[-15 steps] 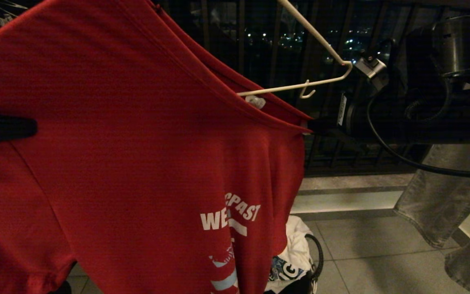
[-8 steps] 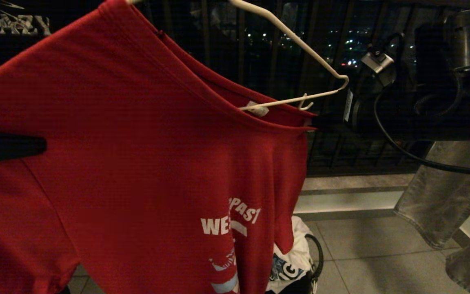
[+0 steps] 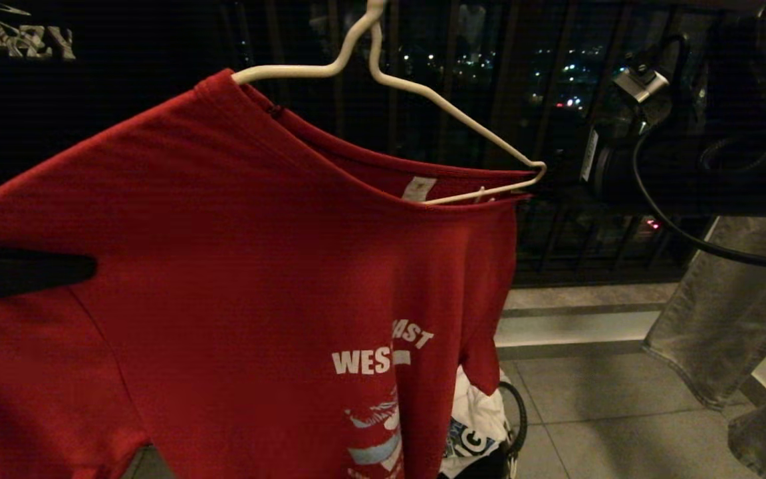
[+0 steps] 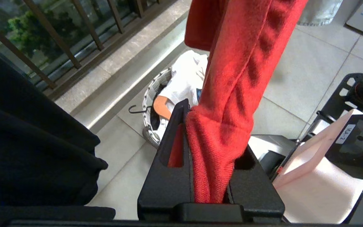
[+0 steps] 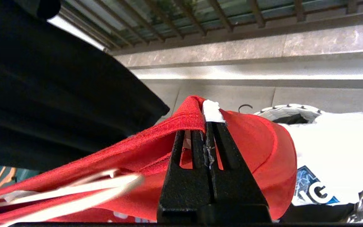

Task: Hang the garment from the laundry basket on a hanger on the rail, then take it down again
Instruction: Hang the clothes on the clothes rack

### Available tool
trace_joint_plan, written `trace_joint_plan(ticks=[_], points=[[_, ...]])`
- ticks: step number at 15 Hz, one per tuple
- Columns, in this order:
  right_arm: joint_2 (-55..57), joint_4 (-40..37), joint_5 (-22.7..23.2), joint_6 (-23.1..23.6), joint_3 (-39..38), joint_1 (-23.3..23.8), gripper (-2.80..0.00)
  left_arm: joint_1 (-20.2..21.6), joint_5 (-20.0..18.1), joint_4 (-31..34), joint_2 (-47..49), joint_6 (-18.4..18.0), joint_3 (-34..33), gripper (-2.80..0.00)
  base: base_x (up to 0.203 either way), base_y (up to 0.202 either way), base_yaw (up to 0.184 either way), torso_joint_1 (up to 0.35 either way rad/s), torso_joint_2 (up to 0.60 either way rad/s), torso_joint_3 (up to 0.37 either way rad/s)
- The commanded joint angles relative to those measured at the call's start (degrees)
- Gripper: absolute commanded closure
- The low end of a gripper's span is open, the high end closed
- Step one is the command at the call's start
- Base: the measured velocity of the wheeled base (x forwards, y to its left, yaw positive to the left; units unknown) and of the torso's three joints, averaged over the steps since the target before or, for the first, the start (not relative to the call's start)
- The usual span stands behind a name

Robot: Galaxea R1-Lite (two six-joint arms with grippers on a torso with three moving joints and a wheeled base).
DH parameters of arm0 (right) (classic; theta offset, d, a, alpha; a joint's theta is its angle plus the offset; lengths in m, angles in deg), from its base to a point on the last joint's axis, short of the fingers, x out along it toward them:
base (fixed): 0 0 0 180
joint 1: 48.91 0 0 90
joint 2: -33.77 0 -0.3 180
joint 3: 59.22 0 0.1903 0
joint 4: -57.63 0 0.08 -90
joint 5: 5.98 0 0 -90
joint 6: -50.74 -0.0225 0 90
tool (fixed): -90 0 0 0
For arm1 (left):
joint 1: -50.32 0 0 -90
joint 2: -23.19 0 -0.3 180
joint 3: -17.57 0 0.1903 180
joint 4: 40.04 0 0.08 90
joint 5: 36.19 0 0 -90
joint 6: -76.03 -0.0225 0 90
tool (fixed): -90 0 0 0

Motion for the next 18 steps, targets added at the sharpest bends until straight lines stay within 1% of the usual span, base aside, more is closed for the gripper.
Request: trace_joint_plan(ticks=[1,4,6,14,16,18], points=[[-0.14,-0.03,0.09,-0.18,0.32,0.77,0.00,0.06,-0.12,0.18,0.04,-0.10,-0.31,0.00,0.000,0.000,0.000,0.000,0.00,0.000],[-0.05,-0.03,0.18,-0.18,0.94,1.89,0.00,1.23,-0.12,0.23,-0.04,-0.60,-0.38,0.00,0.000,0.000,0.000,0.000,0.00,0.000],[-0.05,-0.03,0.26,-0.18,1.03,2.47,0.00,1.29,-0.12,0.25,0.04,-0.65,-0.76,0.00,0.000,0.000,0.000,0.000,0.00,0.000],[-0.20,0.06,0.18,0.08,0.94,2.50,0.00,1.29,-0.29,0.03,1.00,-1.42,-3.64,0.00,0.000,0.000,0.000,0.000,0.00,0.000],[-0.22,0.06,0.18,1.05,0.76,2.50,0.00,1.29,-0.30,-1.84,1.71,-1.27,-4.29,0.00,0.000,0.000,0.000,0.000,0.00,0.000],[-0.31,-0.03,0.18,1.14,0.76,2.41,0.00,1.29,-0.21,-5.40,2.31,-1.07,-5.48,0.00,0.000,0.000,0.000,0.000,0.00,0.000]])
